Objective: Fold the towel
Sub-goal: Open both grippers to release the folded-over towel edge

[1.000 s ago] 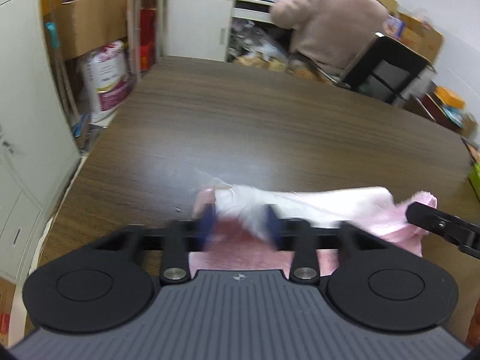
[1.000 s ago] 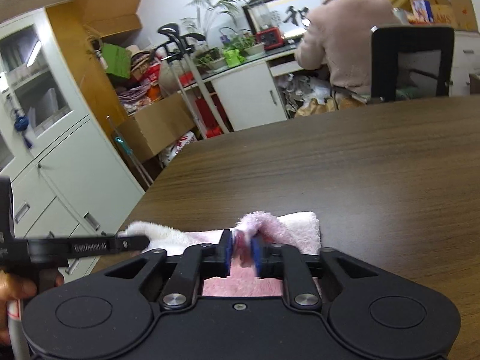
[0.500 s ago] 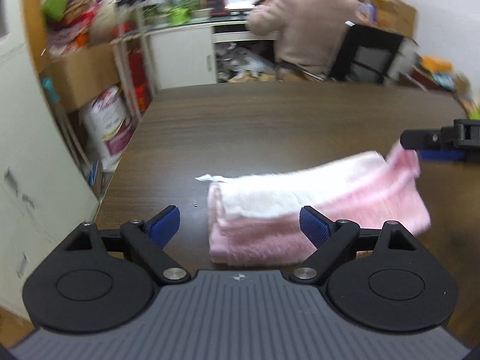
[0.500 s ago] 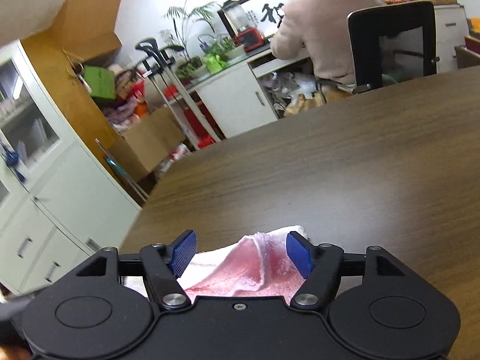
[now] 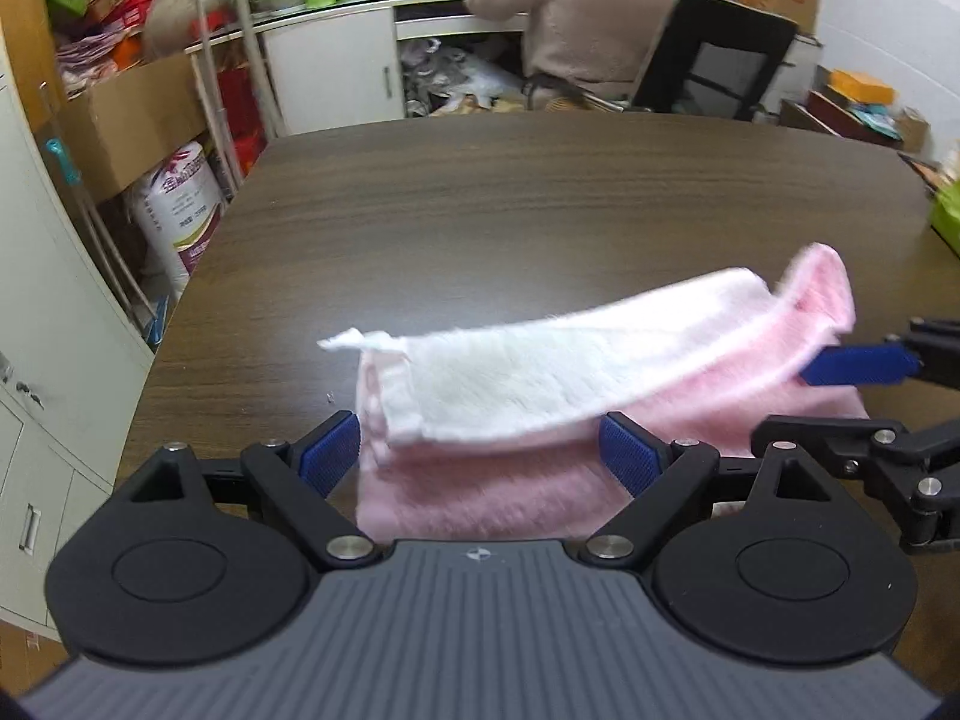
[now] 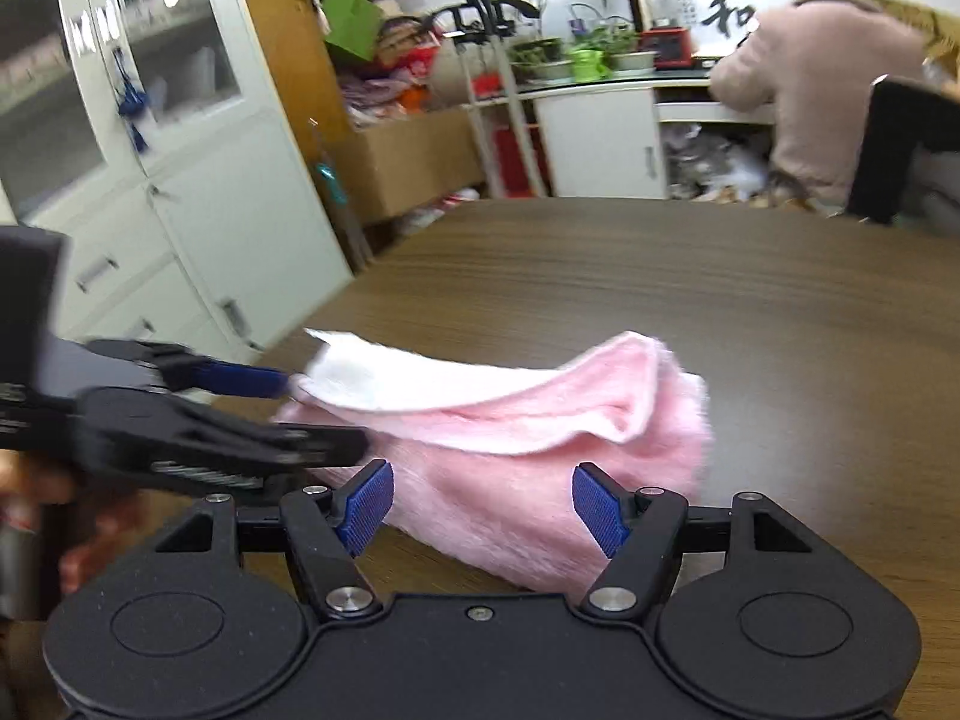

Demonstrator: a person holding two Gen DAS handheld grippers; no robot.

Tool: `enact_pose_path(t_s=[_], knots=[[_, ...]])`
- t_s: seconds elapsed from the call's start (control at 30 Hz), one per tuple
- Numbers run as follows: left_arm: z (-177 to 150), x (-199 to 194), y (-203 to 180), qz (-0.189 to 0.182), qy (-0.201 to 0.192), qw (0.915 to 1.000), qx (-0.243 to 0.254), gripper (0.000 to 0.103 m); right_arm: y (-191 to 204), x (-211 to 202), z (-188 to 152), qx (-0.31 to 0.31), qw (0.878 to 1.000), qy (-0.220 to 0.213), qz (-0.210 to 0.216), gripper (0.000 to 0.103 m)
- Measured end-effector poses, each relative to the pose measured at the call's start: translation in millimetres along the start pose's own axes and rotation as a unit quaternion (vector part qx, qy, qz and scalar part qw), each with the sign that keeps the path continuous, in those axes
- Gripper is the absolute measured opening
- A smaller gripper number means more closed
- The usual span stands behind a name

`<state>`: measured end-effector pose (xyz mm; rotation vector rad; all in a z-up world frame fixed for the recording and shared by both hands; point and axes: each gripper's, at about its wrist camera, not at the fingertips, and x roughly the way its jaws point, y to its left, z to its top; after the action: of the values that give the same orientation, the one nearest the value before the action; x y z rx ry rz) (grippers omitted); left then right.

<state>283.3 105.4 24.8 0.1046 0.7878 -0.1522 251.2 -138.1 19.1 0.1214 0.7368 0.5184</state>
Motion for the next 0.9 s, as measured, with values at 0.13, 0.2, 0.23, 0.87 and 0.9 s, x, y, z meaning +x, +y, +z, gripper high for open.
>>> enact_pose_path(t_s=[0.13,0.2,0.23,0.87,0.9], knots=[[1,1,1,0.032,-0.032,0.9989,0.008,0.088,-3,13,6,0.005,1.000,0.007,-0.005,0.065],[1,0,1,0.045,-0.047,0.9978,0.014,0.088,-3,17,9,0.011,1.000,0.008,0.002,0.065],[0,-5,2,0.044,-0.051,0.9975,0.021,0.088,-4,18,11,0.015,1.000,0.006,0.004,0.065],[-48,-44,-1,0.045,-0.091,0.9915,0.081,0.103,32,14,-1,-0.053,0.997,-0.005,-0.051,0.075],[-47,-43,-1,0.044,-0.087,0.9921,0.079,0.103,34,18,1,-0.054,0.997,0.002,-0.057,0.075]])
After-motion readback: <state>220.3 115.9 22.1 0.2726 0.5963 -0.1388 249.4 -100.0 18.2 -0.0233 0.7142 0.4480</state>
